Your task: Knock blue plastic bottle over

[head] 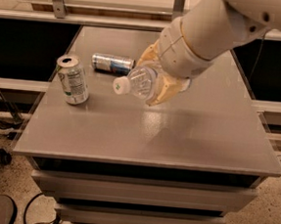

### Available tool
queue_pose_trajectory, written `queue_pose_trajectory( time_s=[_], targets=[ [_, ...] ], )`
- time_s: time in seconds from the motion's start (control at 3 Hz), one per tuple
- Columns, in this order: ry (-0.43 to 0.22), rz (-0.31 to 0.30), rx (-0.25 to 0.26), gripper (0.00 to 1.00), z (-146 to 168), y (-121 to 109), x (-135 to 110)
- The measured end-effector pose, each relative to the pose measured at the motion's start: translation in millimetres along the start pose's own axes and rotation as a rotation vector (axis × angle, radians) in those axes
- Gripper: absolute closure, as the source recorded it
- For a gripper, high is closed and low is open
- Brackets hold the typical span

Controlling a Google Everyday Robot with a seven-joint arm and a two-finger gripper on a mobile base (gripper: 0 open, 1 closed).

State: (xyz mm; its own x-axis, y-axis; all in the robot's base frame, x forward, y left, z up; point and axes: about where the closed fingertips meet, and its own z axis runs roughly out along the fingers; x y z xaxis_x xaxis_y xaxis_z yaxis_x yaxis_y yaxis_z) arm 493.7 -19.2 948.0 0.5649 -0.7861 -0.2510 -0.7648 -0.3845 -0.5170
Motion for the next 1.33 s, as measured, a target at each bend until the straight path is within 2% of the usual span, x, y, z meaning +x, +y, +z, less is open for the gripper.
queue_pose_trajectory(
  time_s=[0.67, 1.33],
  targets=[
    [0.149, -0.07, -0.114, 1.0, 37.9, -2.2, -18.3],
    [0.238, -0.111, -0.228, 1.0, 80.9, 9.3, -26.1]
  ],
)
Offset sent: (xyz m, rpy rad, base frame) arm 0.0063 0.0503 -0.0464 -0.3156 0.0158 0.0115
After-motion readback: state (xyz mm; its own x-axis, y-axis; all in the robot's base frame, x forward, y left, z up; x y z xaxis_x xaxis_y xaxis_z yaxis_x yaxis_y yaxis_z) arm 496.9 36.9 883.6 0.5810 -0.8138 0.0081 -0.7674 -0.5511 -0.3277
